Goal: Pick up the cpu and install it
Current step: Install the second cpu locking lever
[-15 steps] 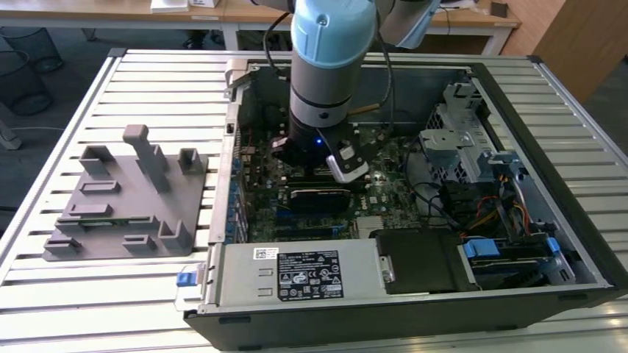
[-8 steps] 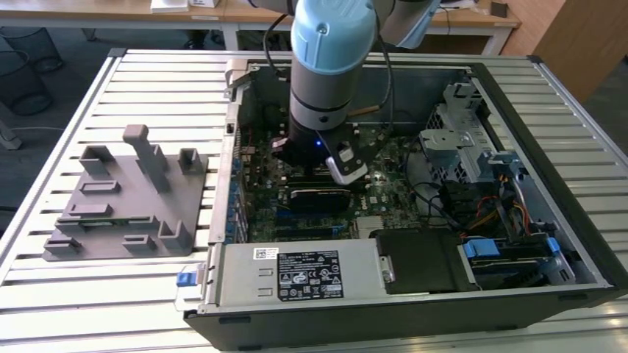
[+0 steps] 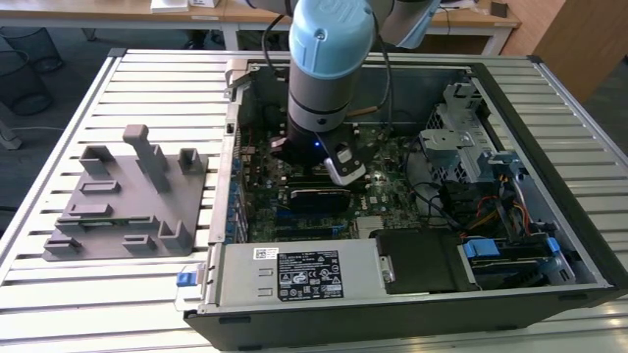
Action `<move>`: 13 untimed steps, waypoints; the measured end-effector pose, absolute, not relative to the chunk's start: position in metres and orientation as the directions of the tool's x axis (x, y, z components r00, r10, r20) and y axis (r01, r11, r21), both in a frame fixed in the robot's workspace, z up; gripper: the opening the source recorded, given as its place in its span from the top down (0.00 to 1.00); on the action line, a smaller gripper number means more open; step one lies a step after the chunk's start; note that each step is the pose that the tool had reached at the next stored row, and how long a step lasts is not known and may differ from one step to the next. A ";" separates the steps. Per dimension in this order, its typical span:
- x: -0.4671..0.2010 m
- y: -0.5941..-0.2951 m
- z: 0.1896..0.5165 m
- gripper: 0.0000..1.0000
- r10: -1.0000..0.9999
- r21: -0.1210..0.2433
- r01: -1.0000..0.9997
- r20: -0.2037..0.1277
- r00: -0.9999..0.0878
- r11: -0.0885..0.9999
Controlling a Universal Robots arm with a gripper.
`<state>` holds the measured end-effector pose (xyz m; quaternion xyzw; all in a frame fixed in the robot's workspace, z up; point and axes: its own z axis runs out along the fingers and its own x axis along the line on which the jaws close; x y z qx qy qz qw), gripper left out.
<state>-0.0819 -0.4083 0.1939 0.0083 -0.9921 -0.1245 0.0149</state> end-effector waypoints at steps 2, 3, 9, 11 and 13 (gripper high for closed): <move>-0.083 -0.408 0.193 0.89 -0.020 0.249 -0.013 0.028 -0.999 0.968; -0.083 -0.408 0.193 0.89 -0.020 0.250 -0.013 0.028 -0.999 0.968; -0.084 -0.408 0.191 0.89 -0.020 0.261 -0.013 0.027 -0.999 0.965; -0.084 -0.408 0.192 0.89 -0.021 0.262 -0.013 0.027 -0.999 0.965; -0.084 -0.408 0.195 0.89 -0.021 0.262 -0.013 0.027 -0.999 0.965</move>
